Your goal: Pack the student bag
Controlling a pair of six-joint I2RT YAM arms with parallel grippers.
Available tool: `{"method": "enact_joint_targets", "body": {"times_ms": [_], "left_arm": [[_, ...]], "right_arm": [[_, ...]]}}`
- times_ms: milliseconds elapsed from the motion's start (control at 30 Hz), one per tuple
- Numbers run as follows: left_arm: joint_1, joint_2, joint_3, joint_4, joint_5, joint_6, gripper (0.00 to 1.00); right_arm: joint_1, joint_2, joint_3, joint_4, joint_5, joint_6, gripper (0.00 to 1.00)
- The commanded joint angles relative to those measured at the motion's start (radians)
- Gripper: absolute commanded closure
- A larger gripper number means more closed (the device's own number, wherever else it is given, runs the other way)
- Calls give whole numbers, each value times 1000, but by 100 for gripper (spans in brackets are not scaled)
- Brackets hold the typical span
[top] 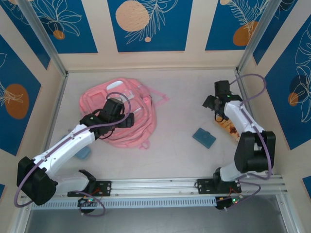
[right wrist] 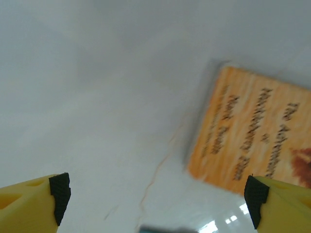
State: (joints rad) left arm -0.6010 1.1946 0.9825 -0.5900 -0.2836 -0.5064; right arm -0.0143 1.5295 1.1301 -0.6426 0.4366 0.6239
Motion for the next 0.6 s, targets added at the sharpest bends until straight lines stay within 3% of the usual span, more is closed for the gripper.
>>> {"method": "enact_joint_targets", "body": {"times_ms": [0, 133, 433, 500, 567], "left_arm": [[11, -15, -15, 63, 3, -25, 0], [10, -6, -22, 85, 18, -21, 0], [13, 22, -44, 143, 46, -14, 0], [12, 27, -49, 150, 37, -22, 0], [14, 28, -55, 156, 29, -24, 0]], "right_arm": [[-67, 91, 80, -132, -20, 26, 5], [-120, 205, 146, -165, -34, 53, 3], [-120, 395, 269, -266, 6, 39, 4], [-118, 416, 274, -293, 20, 59, 8], [-118, 429, 270, -312, 26, 71, 18]]}}
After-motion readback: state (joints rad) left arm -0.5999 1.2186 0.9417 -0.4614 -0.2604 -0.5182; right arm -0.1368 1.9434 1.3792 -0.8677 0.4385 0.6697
